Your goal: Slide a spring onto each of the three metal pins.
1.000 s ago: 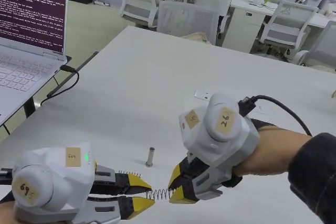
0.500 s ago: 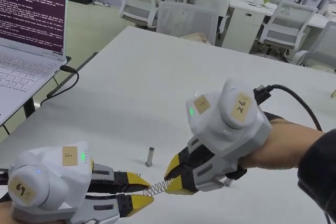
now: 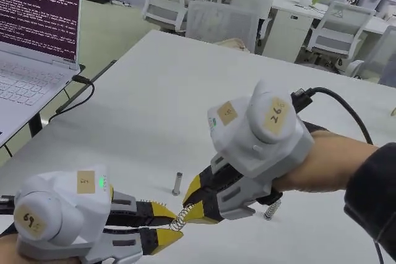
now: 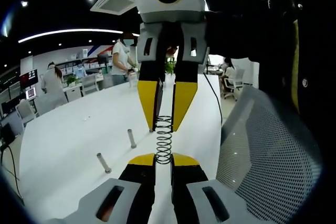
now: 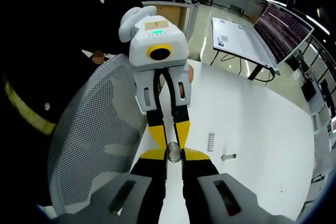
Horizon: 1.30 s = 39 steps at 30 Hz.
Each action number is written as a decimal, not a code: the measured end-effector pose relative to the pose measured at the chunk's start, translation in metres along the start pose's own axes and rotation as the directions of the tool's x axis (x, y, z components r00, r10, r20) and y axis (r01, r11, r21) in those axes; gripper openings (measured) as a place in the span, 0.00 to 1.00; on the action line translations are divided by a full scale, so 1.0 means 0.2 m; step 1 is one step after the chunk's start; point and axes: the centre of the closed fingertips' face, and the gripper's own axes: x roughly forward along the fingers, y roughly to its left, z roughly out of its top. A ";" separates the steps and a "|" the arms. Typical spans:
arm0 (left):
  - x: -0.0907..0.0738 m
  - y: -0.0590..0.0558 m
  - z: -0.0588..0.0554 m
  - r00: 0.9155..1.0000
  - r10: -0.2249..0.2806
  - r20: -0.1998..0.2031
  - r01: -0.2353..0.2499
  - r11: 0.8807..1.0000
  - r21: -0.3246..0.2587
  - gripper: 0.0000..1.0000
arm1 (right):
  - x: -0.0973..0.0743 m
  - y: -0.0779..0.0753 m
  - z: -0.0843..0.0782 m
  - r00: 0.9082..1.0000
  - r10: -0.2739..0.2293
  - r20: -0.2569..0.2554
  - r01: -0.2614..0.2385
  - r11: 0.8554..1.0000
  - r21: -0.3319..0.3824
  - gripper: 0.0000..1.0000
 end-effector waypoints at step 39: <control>0.02 -0.03 -0.01 0.999 -0.034 -0.016 0.034 0.999 -0.002 0.03 | 0.03 0.03 0.03 1.000 0.017 -0.009 -0.017 1.000 -0.007 0.07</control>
